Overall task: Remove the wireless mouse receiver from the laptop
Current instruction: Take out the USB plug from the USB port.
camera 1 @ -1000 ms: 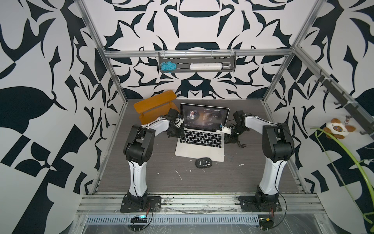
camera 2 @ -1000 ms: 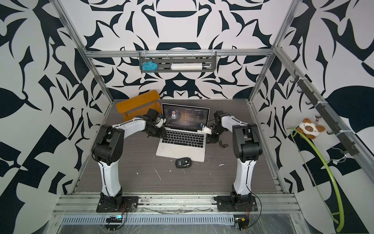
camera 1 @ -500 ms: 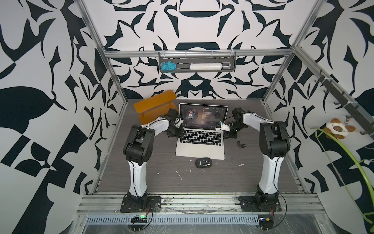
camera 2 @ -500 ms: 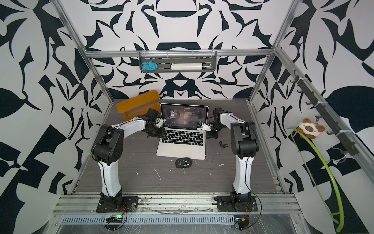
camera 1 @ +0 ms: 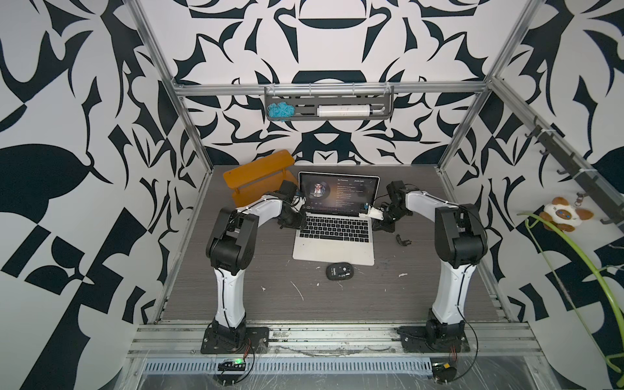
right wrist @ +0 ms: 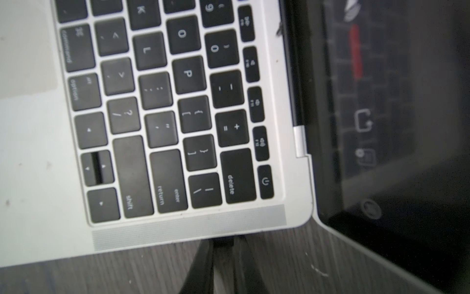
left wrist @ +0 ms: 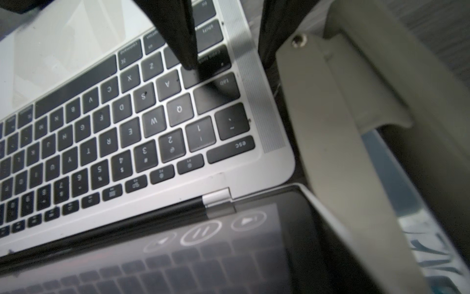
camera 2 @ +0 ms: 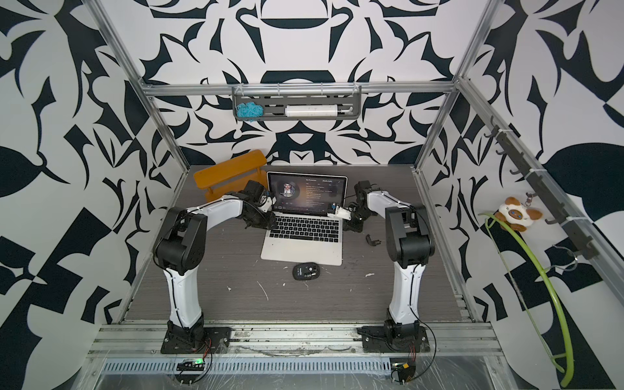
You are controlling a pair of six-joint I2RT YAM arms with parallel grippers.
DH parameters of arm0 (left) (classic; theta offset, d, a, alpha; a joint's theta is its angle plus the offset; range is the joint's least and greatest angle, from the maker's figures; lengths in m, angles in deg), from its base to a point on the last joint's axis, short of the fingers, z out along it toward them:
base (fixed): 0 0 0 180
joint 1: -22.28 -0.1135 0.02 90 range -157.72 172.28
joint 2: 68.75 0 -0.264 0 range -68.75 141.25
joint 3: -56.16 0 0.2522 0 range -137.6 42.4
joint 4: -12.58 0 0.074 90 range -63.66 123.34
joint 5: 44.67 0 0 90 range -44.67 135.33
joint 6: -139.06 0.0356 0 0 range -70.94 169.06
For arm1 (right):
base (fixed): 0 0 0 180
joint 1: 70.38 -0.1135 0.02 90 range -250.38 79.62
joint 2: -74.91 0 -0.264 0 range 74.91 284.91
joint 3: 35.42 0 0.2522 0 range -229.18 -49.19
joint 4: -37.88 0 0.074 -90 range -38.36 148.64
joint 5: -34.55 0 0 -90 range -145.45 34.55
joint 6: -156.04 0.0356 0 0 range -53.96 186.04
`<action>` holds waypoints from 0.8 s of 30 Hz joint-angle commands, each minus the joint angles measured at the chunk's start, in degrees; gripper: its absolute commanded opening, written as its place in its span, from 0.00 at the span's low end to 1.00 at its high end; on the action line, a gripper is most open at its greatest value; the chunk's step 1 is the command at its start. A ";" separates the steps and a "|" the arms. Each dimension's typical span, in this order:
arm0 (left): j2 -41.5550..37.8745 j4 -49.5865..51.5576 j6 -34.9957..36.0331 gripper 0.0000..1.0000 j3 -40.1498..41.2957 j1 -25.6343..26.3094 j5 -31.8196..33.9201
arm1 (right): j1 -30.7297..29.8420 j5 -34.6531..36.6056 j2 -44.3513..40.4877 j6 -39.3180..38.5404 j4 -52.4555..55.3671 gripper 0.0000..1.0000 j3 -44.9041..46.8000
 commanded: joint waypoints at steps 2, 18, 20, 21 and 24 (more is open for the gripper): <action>5.27 2.85 0.70 0.45 1.06 0.51 -1.28 | -4.16 -5.41 1.02 1.94 -0.75 0.00 3.45; 14.55 2.85 0.70 0.45 1.06 0.51 -1.28 | 0.02 1.07 -2.12 2.29 -1.06 0.00 5.45; 14.80 2.85 0.70 0.45 1.06 0.51 -1.28 | 0.55 2.24 -2.16 2.20 -1.04 0.00 5.70; 14.87 2.85 0.70 0.45 1.06 0.51 -1.28 | 0.88 2.27 -2.33 2.28 -1.09 0.00 5.83; 15.05 2.85 0.70 0.45 1.06 0.51 -1.28 | 1.47 2.83 -2.72 2.38 -1.04 0.00 6.40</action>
